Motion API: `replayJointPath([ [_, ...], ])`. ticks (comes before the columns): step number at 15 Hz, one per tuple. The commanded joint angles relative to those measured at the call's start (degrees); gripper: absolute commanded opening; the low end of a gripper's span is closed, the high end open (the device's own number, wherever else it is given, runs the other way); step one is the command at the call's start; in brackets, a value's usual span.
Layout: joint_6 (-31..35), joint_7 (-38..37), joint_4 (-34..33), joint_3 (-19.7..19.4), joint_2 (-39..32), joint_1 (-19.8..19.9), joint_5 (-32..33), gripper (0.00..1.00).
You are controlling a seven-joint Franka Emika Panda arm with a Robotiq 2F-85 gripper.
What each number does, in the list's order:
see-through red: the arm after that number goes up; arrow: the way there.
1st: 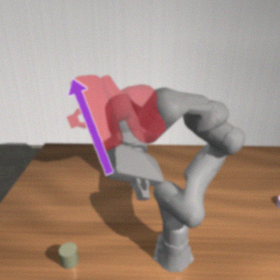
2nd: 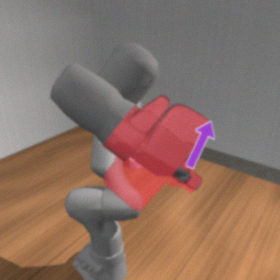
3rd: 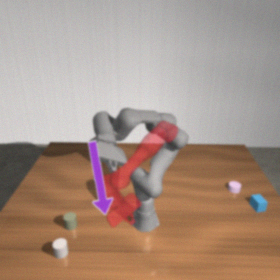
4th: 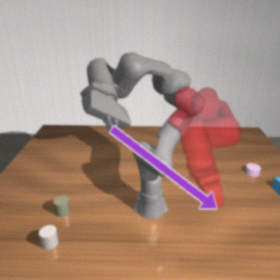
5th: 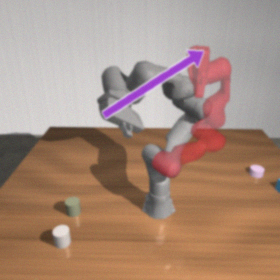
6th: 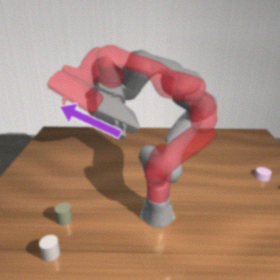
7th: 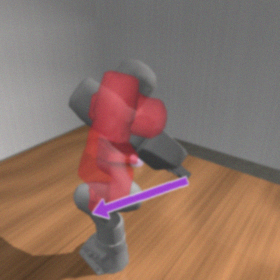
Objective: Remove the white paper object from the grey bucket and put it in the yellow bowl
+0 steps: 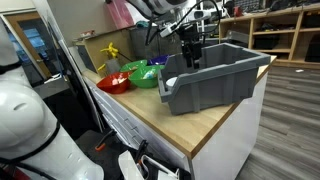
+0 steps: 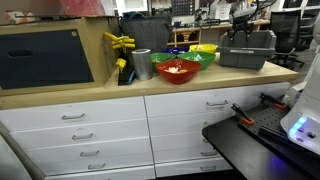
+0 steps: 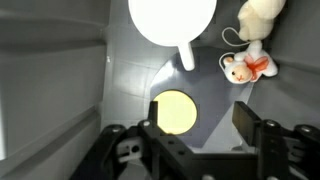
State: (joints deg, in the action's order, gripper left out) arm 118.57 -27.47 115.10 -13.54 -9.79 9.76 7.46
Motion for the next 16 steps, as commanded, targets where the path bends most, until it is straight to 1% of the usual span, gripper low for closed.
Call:
replayJointPath([
  [1, 3.33, 1.29, 3.12, 1.47, 0.40, -0.60, -2.07, 1.00],
  [7, 6.17, 4.84, 5.67, 1.87, -0.75, -0.36, -1.97, 1.00],
  [12, 8.14, 11.88, 7.40, 1.82, -1.55, 0.39, -2.07, 1.00],
  [16, 12.53, 18.90, 8.95, 2.37, -1.02, 0.94, -3.26, 1.00],
])
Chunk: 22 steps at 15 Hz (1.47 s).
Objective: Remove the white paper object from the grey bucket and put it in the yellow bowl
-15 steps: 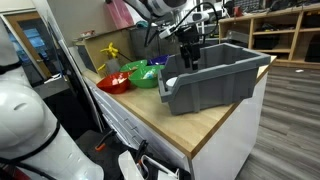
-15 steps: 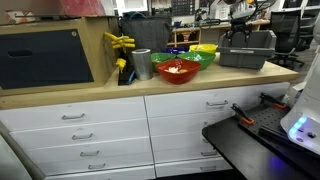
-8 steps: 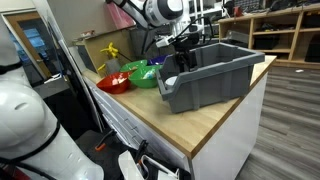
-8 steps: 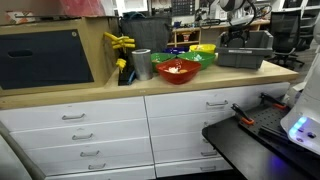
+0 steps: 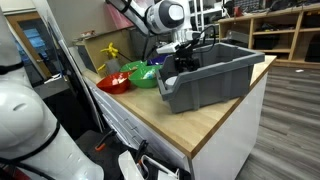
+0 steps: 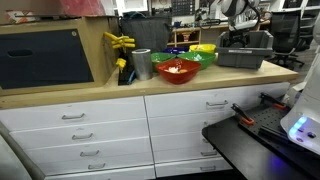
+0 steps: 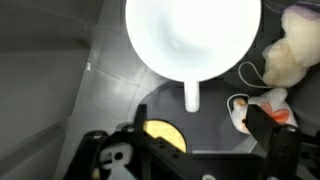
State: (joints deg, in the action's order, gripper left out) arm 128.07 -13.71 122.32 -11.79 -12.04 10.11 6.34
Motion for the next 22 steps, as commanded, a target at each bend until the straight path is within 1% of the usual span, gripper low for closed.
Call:
replayJointPath([
  [1, 3.80, 6.92, 2.09, 0.90, 1.62, 0.66, -3.29, 1.00],
  [5, 5.86, 14.33, 3.03, 2.24, 2.48, 0.62, -8.05, 1.00],
  [10, 6.83, 20.91, 3.54, 2.67, 1.38, 0.87, -9.09, 1.00],
  [14, 7.20, 23.95, 4.26, 2.58, 0.62, 1.46, -9.73, 1.00],
  [15, 7.77, 24.51, 4.46, 2.57, 0.38, 1.63, -9.93, 0.75],
  [16, 8.15, 25.00, 4.65, 2.59, 0.24, 1.79, -10.03, 0.72],
  [17, 9.01, 25.71, 5.00, 2.61, 0.21, 1.90, -10.05, 0.66],
  [18, 9.77, 26.15, 5.24, 2.64, 0.14, 1.99, -10.00, 0.56],
  [22, 11.80, 28.24, 6.62, 2.94, 0.42, 2.34, -10.16, 0.27],
])
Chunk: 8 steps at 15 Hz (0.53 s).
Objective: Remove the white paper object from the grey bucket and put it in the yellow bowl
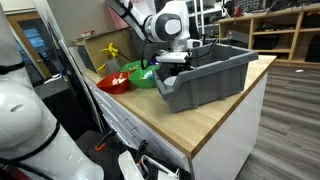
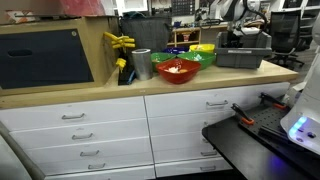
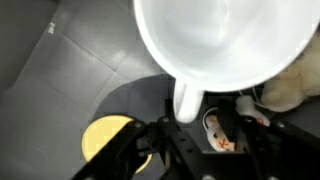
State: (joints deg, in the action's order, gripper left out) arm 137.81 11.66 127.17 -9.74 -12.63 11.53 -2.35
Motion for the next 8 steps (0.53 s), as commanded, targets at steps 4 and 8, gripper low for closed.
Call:
replayJointPath([
  [4, 2.59, 4.43, 2.86, 0.80, 1.51, 1.20, -1.05, 0.00],
  [8, 2.01, 4.77, 3.62, 0.61, 2.54, 1.24, -0.32, 0.00],
])
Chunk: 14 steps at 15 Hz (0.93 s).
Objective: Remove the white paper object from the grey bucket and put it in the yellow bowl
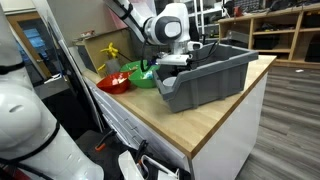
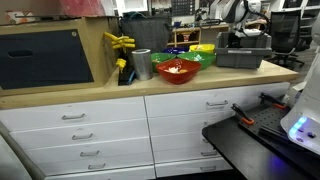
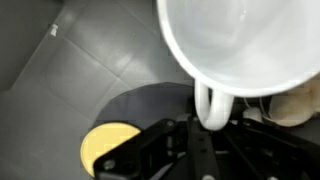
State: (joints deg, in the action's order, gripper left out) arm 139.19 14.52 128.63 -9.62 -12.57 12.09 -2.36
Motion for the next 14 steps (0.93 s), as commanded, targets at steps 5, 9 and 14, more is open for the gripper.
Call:
replayJointPath([
  [5, 1.07, 0.86, 2.27, -0.06, 6.31, 0.40, 1.04, 0.00],
  [9, 0.88, -0.38, 2.03, -0.69, 10.45, 0.09, 2.64, 0.00],
  [14, 1.82, -1.19, 2.74, -0.83, 10.39, -0.20, 1.97, 0.28],
])
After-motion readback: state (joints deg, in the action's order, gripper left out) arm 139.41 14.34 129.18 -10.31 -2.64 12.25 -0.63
